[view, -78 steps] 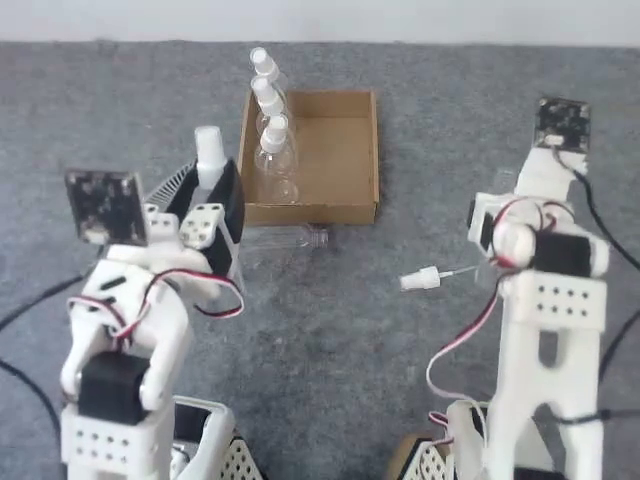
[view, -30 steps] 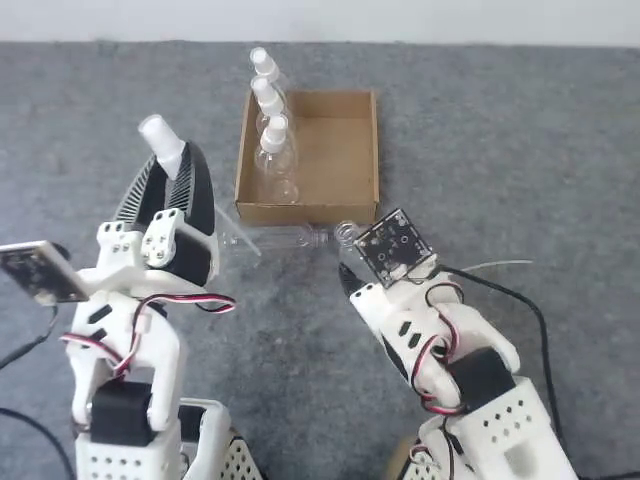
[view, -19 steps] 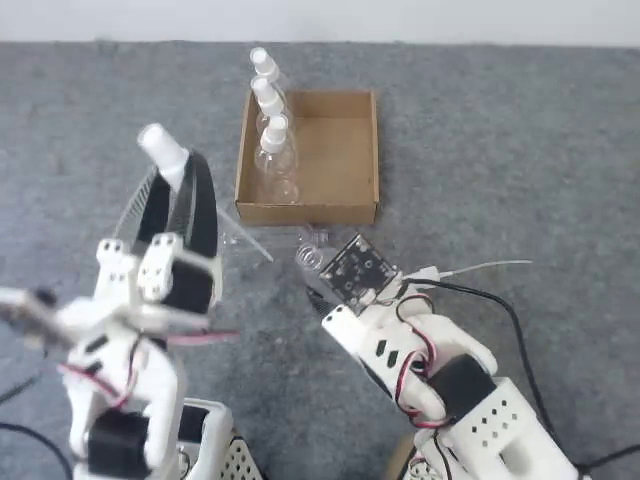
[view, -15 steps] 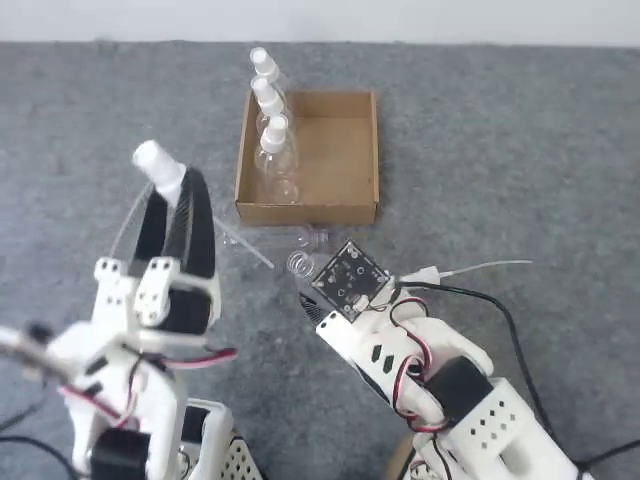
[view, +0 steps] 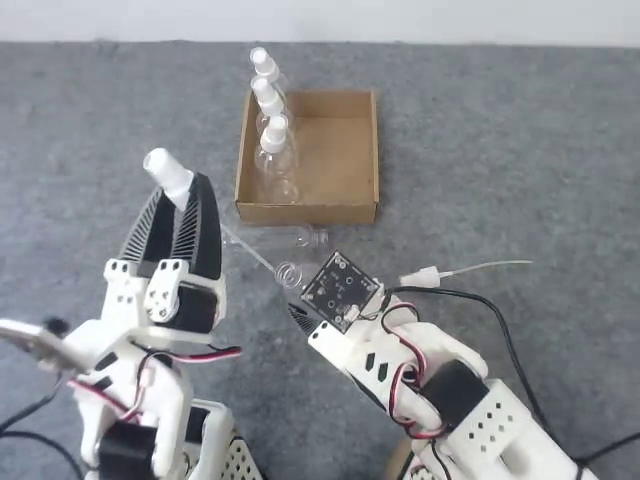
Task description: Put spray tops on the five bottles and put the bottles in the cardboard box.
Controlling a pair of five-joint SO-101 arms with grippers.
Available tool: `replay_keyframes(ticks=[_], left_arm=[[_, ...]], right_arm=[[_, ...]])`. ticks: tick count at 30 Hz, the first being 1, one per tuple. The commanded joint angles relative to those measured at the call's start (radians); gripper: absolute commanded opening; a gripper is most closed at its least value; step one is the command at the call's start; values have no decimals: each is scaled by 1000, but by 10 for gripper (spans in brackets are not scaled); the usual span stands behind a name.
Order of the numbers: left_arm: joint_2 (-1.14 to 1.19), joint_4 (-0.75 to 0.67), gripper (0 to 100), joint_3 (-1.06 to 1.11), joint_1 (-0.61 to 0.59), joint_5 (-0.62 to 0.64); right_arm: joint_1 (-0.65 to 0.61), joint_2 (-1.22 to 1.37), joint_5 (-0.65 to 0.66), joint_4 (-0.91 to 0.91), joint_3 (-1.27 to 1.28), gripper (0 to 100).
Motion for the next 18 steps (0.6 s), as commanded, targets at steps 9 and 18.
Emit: replay_keyframes(ticks=[9,18], left_arm=[[-6,3,13,44,91,-37],[-6,57,13,56,213,-92]], right_arm=[[-44,-206,12,-25,51,69],[-38,-266,9,-25,83,69]])
